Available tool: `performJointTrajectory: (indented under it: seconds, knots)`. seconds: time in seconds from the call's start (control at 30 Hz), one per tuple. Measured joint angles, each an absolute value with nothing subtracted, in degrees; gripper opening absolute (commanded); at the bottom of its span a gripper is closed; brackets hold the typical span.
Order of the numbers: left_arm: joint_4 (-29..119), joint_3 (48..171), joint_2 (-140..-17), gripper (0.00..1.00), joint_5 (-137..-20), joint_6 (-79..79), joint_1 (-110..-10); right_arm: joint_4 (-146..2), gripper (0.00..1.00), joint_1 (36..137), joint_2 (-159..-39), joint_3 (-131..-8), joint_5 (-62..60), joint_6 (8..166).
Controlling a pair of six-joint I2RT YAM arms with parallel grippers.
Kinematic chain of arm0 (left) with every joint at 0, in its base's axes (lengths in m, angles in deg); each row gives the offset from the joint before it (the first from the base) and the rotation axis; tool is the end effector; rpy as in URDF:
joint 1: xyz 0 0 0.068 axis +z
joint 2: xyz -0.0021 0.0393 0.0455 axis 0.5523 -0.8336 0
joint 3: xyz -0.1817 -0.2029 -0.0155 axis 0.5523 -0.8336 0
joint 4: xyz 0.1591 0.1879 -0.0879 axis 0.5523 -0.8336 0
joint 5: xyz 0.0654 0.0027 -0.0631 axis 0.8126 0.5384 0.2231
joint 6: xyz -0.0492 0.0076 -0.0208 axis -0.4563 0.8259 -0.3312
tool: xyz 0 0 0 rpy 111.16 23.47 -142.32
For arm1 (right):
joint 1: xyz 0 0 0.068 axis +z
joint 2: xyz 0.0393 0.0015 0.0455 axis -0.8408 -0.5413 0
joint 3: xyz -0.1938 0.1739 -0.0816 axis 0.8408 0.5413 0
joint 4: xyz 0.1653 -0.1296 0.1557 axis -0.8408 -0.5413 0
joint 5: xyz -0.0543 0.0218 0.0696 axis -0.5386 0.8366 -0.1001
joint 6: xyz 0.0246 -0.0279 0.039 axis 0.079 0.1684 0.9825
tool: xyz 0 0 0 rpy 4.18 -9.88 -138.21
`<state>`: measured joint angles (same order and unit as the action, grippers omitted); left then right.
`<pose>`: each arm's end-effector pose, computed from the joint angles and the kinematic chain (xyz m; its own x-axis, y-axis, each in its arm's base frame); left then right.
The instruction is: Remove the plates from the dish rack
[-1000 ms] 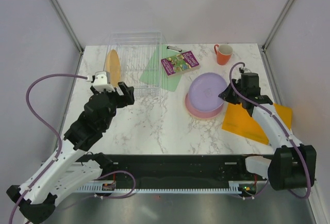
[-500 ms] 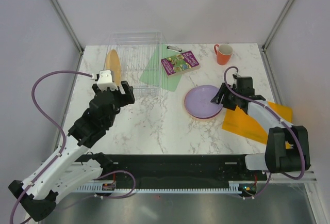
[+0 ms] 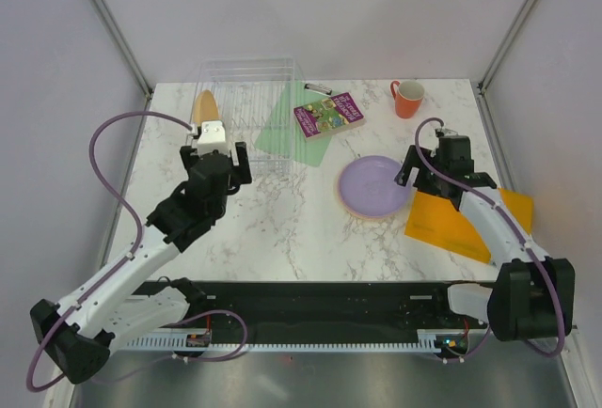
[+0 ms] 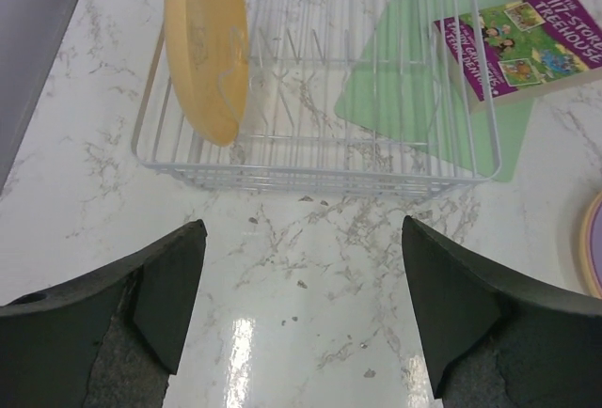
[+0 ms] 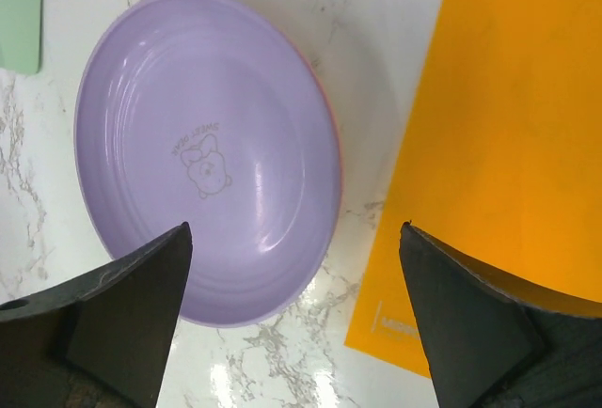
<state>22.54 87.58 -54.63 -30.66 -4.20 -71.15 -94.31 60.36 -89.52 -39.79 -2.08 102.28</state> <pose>0.1685 -0.1012 0.3369 -0.2820 -0.0429 -0.9585 -0.0750 0.9969 -0.0225 0.2555 0.0183 0.2315 -0.7415 0.3336 -0.5822 0.1555 0.9294 0.3346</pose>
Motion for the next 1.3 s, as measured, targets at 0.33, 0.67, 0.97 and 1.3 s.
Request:
performJointTrajectory:
  seconds: [0.33,0.67,0.97,1.3]
  knots:
    - [29.73,95.09,-66.94,0.94,-26.7,5.53,-63.0,-97.58,0.98,60.36,-80.19,-43.1,-8.97,98.84]
    - [37.51,100.84,-80.58,0.9,-27.38,10.55,-52.93,-97.91,0.98,60.36,-84.56,-43.03,-6.81,98.41]
    - [40.83,101.72,-92.25,0.81,-26.96,11.3,-50.87,-95.88,0.98,60.36,-85.76,-41.96,-5.65,98.41]
    - [47.26,101.81,-97.65,0.6,-21.67,12.63,-50.48,-94.55,0.98,60.36,-88.08,-40.95,-3.57,98.34]
